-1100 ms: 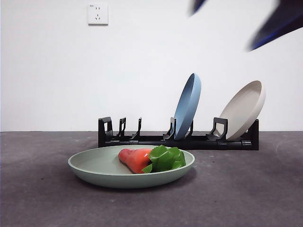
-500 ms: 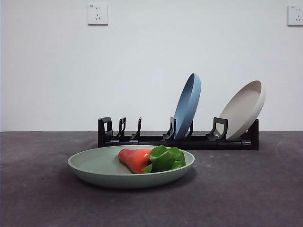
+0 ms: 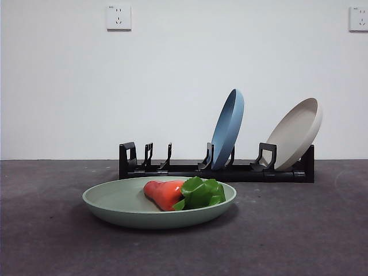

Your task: Take the green plate from the plate rack,put the plate on the table,take the carrot from the table,put the carrot in the plate

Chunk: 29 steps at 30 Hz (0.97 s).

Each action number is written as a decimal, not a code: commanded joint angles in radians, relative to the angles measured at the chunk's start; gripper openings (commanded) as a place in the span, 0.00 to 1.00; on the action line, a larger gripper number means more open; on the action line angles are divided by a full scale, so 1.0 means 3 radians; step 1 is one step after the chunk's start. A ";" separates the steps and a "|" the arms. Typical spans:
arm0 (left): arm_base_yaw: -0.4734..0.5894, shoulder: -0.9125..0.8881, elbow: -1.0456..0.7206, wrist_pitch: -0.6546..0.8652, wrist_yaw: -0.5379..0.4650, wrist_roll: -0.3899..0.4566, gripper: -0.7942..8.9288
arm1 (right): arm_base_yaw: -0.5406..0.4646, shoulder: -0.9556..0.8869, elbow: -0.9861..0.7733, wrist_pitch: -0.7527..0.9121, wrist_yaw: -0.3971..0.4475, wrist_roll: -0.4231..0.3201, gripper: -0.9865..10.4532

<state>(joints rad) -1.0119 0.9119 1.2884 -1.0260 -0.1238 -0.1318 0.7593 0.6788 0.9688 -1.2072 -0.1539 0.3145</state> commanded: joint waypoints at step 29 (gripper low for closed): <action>0.2345 -0.1251 -0.1406 0.2172 0.0247 0.0717 0.08 | 0.0006 -0.0004 0.0004 0.0017 0.0010 0.0005 0.09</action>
<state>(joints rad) -0.3412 0.5678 0.9257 -0.4129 -0.0566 0.0685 0.7593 0.6792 0.9688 -1.2072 -0.1539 0.3145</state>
